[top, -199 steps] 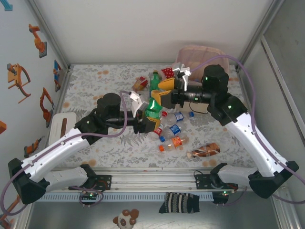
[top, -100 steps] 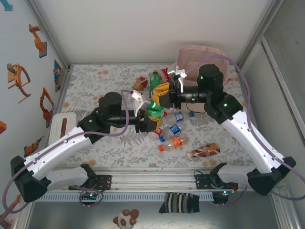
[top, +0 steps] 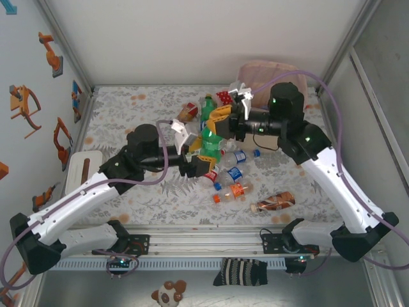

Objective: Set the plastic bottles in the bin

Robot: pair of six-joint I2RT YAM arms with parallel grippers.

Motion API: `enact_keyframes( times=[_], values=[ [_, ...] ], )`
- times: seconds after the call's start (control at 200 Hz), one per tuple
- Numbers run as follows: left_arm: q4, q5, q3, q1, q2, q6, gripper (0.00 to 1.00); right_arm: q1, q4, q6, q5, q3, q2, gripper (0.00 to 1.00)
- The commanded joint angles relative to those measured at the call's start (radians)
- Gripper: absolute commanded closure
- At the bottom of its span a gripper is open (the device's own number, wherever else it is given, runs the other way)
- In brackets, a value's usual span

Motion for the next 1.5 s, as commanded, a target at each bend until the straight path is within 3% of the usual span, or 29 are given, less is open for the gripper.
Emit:
enact_keyframes(
  times=[0.0, 0.34, 0.426, 0.571, 0.806, 1.212, 1.497],
  values=[
    [-0.003, -0.066, -0.017, 0.004, -0.054, 0.014, 0.21, -0.071, -0.043, -0.014, 0.099, 0.087, 0.031, 0.73],
    [-0.023, -0.163, -0.068, 0.005, -0.13, -0.006, 0.21, -0.37, -0.108, 0.099, 0.274, 0.362, 0.223, 0.77],
    [-0.021, -0.165, -0.074, 0.005, -0.138, -0.012, 0.21, -0.419, -0.123, 0.112, 0.307, 0.428, 0.289, 0.83],
    [-0.024, -0.171, -0.078, 0.005, -0.149, -0.017, 0.21, -0.476, -0.192, 0.101, 0.333, 0.549, 0.407, 0.83],
    [-0.02, -0.186, -0.092, 0.004, -0.163, -0.026, 0.21, -0.492, -0.357, 0.035, 0.299, 0.67, 0.573, 0.84],
    [-0.013, -0.195, -0.115, 0.004, -0.168, -0.039, 0.21, -0.491, -0.408, 0.021, 0.144, 0.571, 0.719, 0.86],
    [-0.011, -0.216, -0.14, 0.004, -0.191, -0.047, 0.21, -0.482, -0.443, -0.01, 0.125, 0.567, 0.854, 0.85]
  ],
)
